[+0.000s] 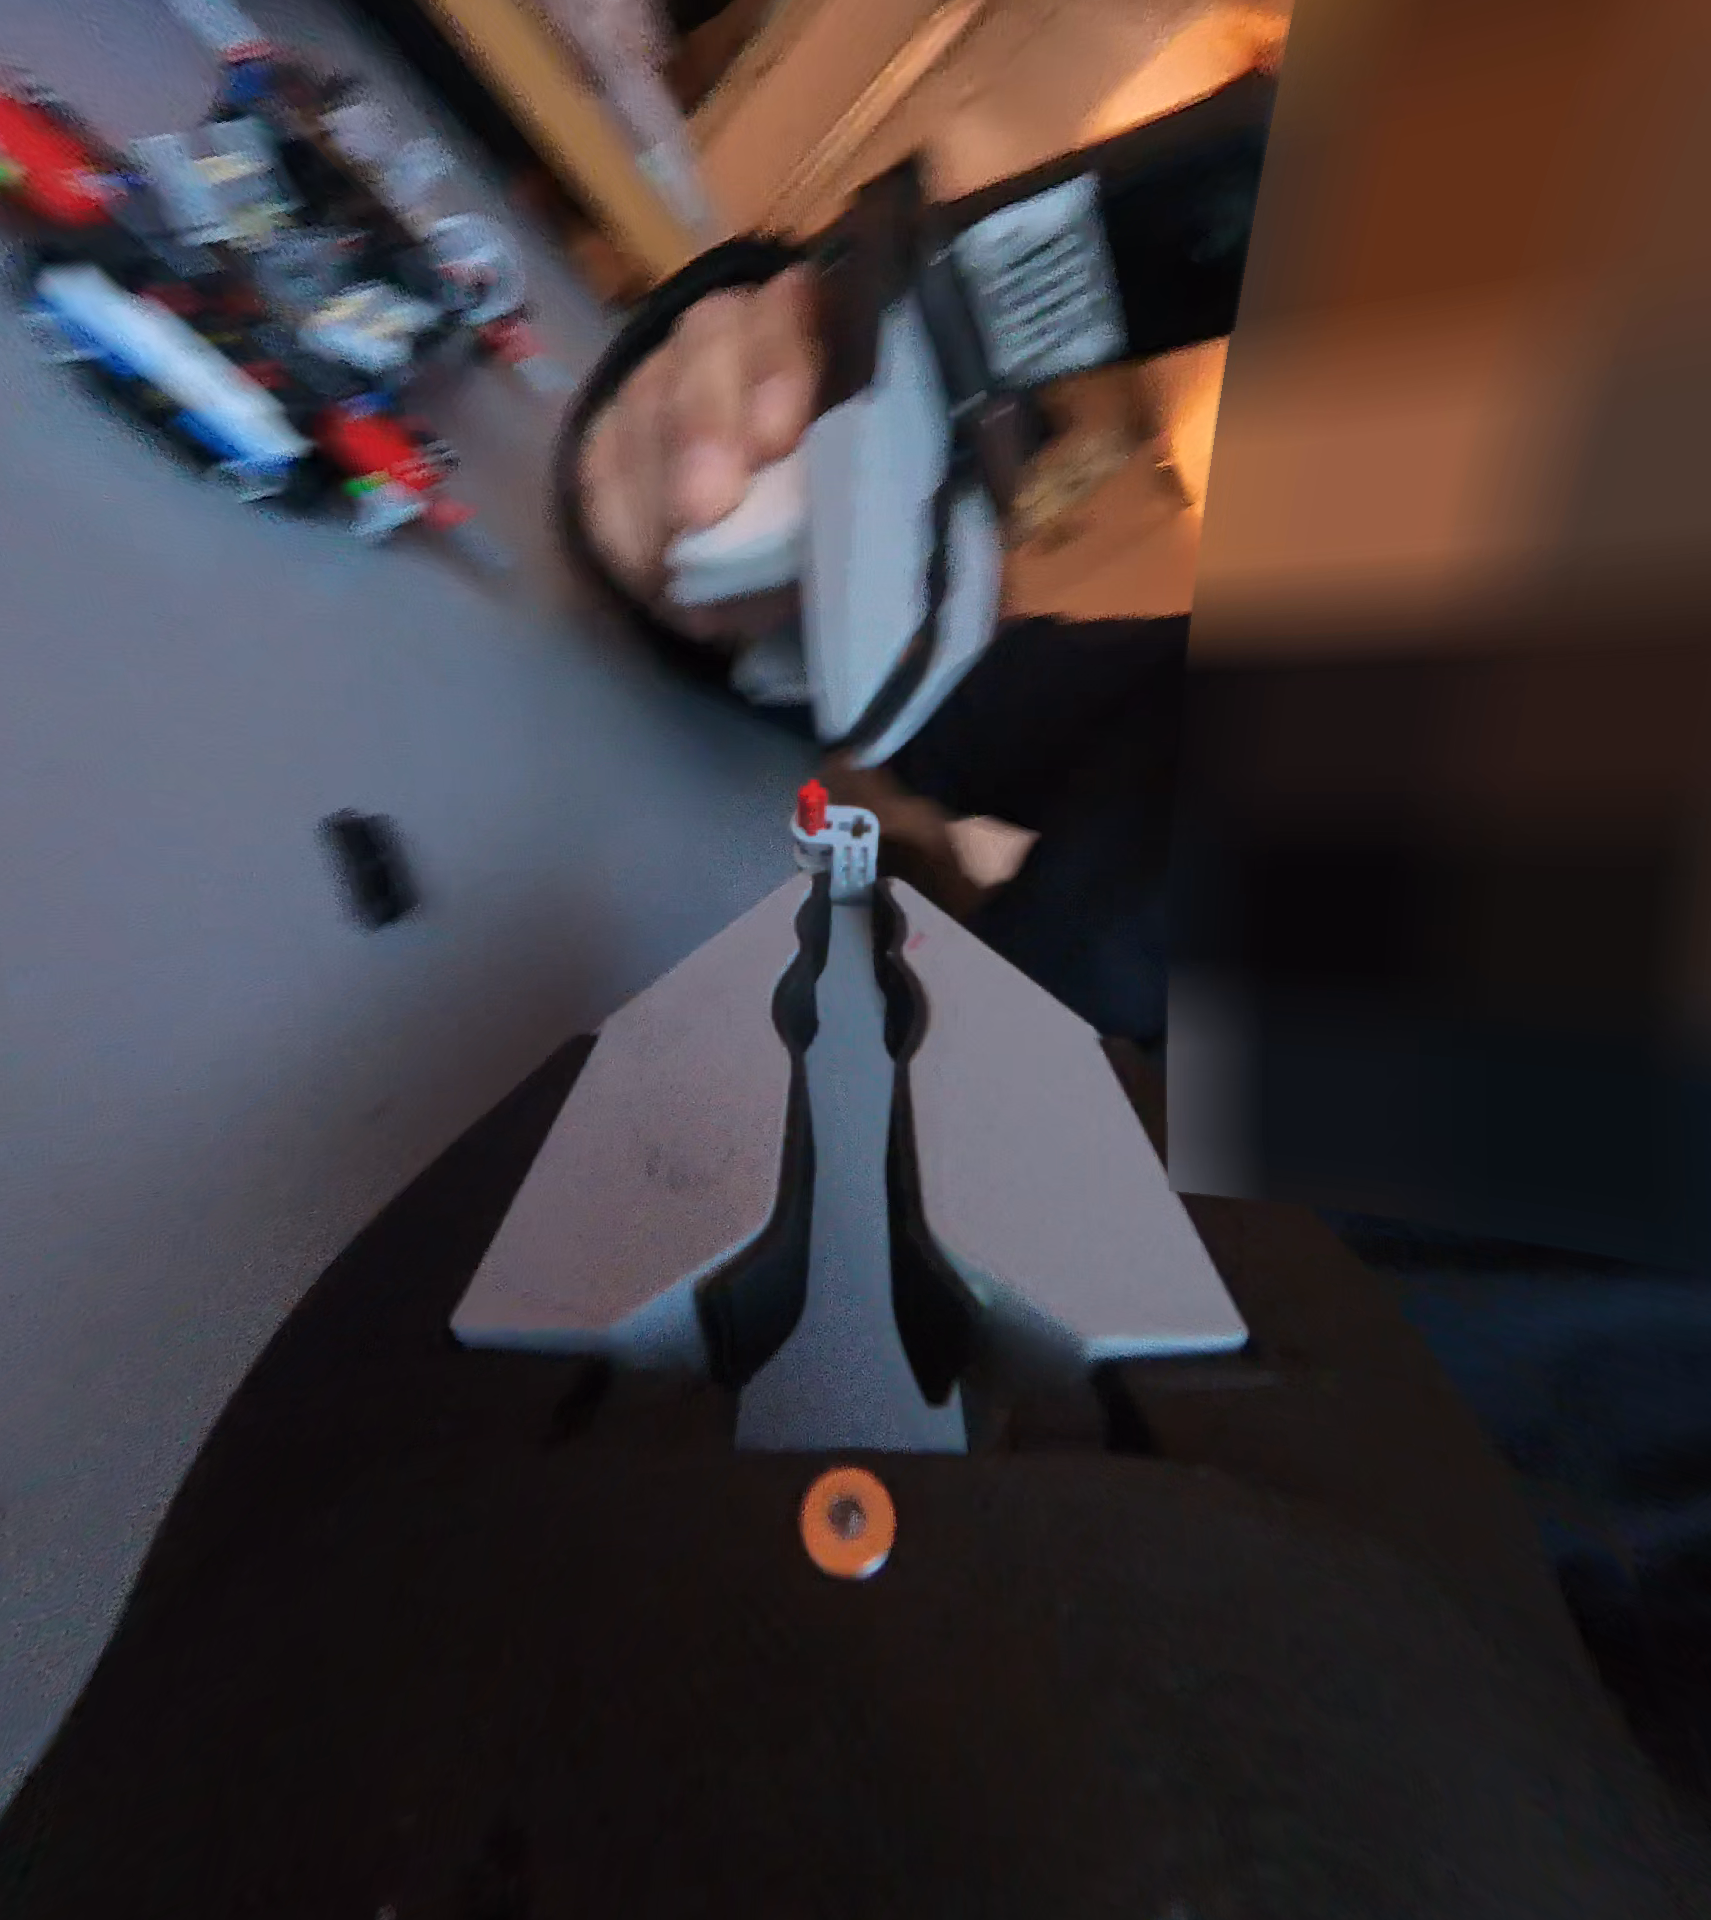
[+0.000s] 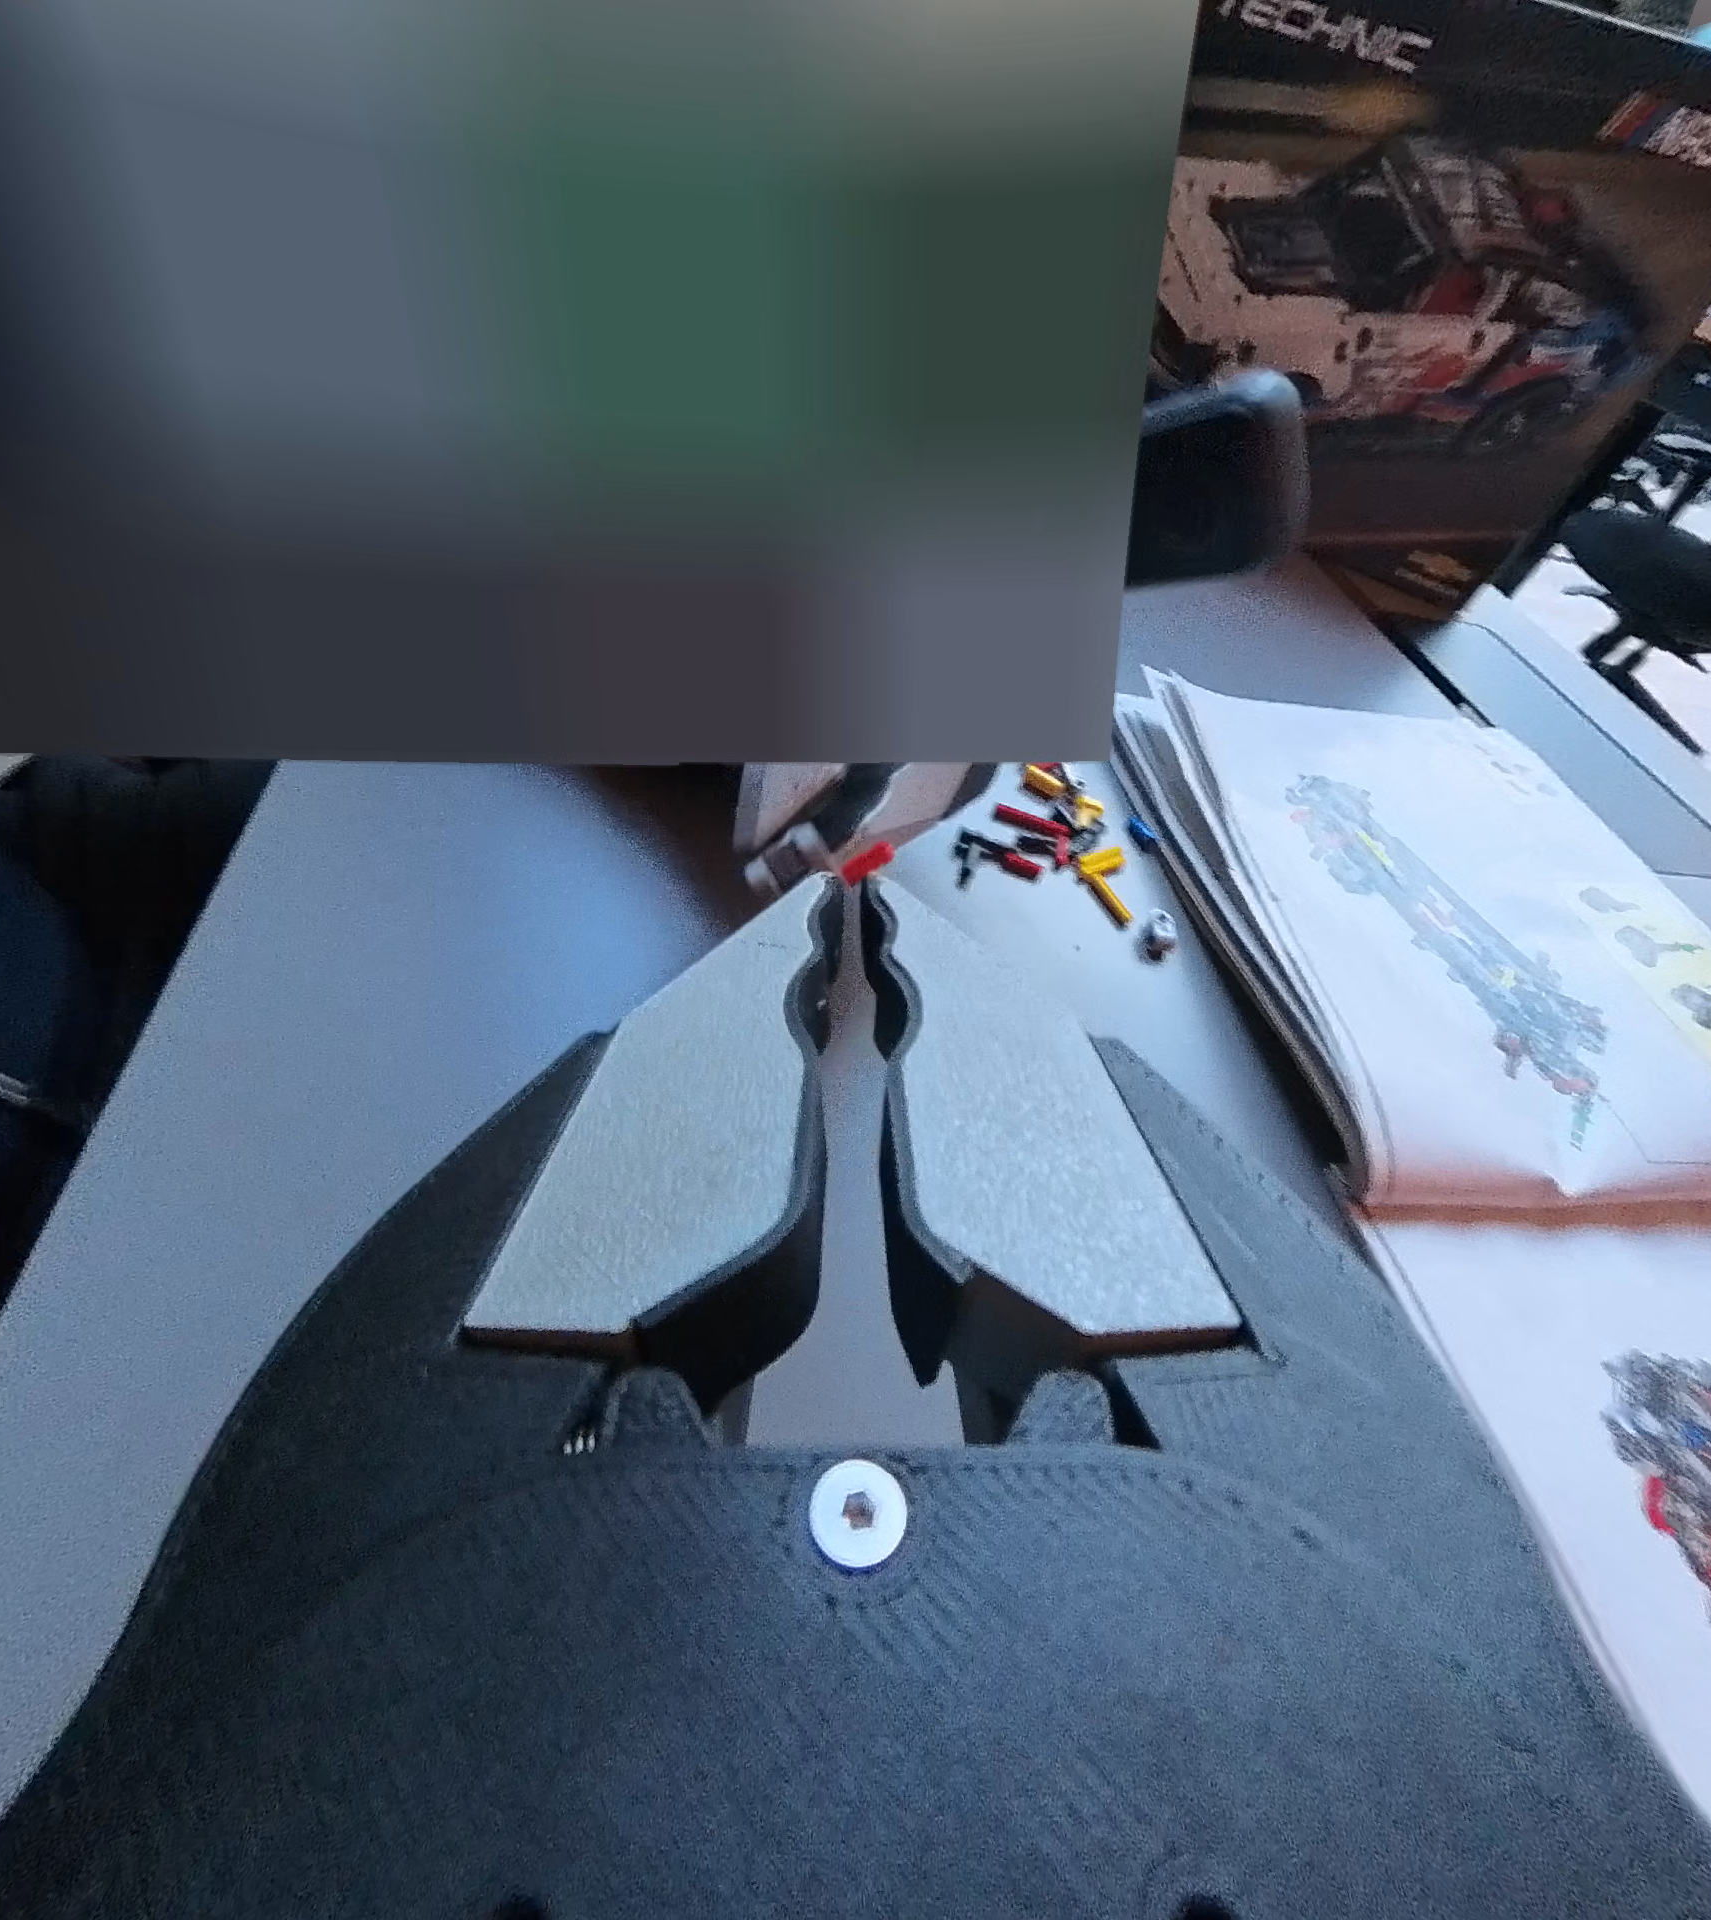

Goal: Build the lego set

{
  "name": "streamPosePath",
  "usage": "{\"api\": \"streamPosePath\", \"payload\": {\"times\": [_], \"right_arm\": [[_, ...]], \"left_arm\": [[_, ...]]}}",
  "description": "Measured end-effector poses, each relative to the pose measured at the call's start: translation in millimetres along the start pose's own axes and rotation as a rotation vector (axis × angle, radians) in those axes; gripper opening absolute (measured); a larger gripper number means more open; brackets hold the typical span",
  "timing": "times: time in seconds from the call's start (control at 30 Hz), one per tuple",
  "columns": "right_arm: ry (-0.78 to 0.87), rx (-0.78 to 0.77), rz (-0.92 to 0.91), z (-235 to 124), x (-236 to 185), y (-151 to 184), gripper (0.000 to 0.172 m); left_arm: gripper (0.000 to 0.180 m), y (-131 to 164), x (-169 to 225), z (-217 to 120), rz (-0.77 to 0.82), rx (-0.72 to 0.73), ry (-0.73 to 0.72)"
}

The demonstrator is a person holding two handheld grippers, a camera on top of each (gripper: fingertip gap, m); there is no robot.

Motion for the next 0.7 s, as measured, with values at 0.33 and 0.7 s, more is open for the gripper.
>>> {"api": "streamPosePath", "payload": {"times": [0.33, 0.7], "right_arm": [[-0.008, -0.133, 0.202, -13, 24, 29, 0.017], [0.080, -0.451, 0.123, 12, 33, 75, 0.027]], "left_arm": [[0.006, 9, -48, -18, 0.243, -0.137, -0.543], [0.006, 17, -51, -4, 0.403, -0.241, -0.643]]}}
Point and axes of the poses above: each gripper's, where its closed fingertips meet, z out along the fingers, y out of its underside, x = y × z across the jaws, the point moved 4 cm from there along -z, back along the fingers, and after that the axes turned 10 degrees about -y, right-handed, at the moved point
